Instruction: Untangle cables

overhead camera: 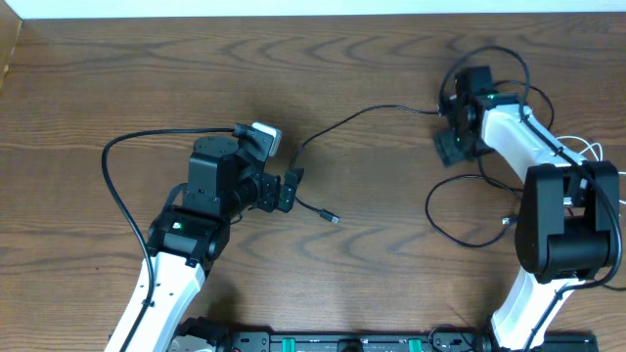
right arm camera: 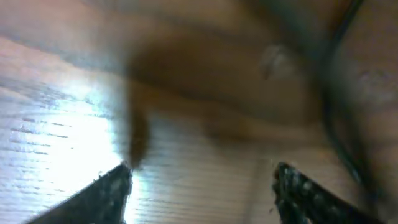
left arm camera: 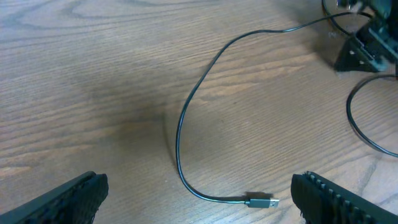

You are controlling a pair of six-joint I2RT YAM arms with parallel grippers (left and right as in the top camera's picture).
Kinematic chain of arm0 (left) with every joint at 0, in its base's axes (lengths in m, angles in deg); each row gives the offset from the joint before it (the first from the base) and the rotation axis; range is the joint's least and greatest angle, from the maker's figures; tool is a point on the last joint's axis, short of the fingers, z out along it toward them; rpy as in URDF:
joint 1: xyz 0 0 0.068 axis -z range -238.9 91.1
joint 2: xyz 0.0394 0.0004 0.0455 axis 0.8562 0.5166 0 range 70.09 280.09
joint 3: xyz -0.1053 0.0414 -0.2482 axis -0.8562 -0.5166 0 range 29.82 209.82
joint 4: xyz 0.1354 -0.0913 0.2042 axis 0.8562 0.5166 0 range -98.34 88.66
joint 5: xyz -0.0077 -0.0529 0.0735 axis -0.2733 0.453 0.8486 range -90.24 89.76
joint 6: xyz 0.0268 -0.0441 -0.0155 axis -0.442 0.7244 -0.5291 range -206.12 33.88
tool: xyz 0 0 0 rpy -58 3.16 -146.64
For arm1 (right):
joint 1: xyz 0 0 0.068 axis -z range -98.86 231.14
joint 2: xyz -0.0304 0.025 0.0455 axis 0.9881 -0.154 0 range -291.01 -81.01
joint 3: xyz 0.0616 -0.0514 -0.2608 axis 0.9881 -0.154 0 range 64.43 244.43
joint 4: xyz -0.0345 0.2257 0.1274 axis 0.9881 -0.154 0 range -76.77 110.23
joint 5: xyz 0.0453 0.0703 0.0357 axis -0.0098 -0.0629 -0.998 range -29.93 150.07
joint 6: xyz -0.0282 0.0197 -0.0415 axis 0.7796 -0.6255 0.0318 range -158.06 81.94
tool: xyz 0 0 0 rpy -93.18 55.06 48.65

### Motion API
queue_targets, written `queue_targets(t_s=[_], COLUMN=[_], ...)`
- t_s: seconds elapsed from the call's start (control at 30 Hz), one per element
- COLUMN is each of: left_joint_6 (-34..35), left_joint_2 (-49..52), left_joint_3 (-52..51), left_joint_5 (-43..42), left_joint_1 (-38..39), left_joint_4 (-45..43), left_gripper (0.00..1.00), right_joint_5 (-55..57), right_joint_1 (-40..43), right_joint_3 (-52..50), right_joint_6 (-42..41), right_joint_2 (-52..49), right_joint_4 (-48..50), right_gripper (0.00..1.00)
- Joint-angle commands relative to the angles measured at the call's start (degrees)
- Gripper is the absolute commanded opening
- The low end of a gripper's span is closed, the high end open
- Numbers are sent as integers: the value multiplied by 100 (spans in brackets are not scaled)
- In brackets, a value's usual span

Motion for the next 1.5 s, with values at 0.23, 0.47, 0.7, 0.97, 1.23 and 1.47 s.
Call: queue_targets(t_s=[0.23,0.47,0.7,0.97,1.23,1.47], left_joint_6=[-74,-74,-72,-74,-72,-74], left_joint_2=[35,35,35,35,35,35], left_joint_3=[9,0,0,0,0,0], left_joint_5=[-83,-66,-68,-68,-68,-68], left_joint_1=[-20,-20,-20,-20,-20,-20], left_joint_4=[13,15,17,17,17,17], left_gripper=[99,99,100,99,99,99], right_joint_5=[-85,-968,-835,-590,-1167,-404], right_joint_1=[2,-46,17,173,164,166], right_joint_3=[382,2177,4610,6695,7274,7272], right_joint_6=[-848,-1064,-1043,-1064,-1311,-1064], right_joint_2=[153,745,1366,1956,2533,2597], right_joint_4=[-317,-1523,-2197,-1670,-376,-645], right_gripper=[1,1,1,1,1,1])
